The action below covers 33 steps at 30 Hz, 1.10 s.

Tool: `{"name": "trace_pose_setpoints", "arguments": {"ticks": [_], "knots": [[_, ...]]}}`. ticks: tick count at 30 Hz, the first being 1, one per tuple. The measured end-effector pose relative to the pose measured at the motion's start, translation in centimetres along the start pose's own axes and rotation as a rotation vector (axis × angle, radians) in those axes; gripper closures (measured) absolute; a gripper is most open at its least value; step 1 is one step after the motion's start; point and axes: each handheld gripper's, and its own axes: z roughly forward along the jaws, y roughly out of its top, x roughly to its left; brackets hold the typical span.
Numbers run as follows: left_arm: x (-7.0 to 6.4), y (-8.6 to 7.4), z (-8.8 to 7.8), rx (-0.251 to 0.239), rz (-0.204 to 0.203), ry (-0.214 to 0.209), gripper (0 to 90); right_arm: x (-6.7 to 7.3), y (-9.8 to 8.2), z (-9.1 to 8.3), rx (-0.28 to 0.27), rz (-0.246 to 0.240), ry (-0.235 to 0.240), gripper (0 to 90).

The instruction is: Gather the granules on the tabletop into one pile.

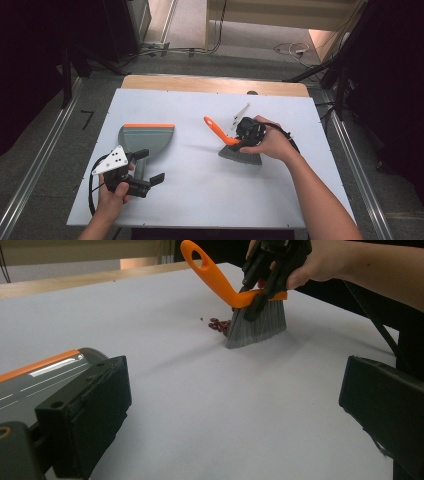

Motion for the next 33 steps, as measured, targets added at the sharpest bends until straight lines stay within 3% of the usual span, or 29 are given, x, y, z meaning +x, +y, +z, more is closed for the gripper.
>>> {"name": "trace_pose_setpoints", "arguments": {"ticks": [13,14,22,33], "knots": [[0.0,0.0,0.0,0.001,-0.001,0.000,1.1,-1.4,0.2,0.1,-0.008,0.022,-0.004,67.5],[0.0,0.0,0.0,0.001,0.000,0.000,1.1,-1.4,0.3,0.2,-0.011,0.041,0.001,67.5],[0.0,0.0,0.0,0.002,0.000,-0.001,1.1,-1.9,0.6,0.2,-0.015,0.025,-0.005,67.5],[0.0,0.0,0.1,0.002,0.001,-0.002,1.1,-2.8,0.7,0.2,-0.023,0.055,-0.007,67.4]]}}
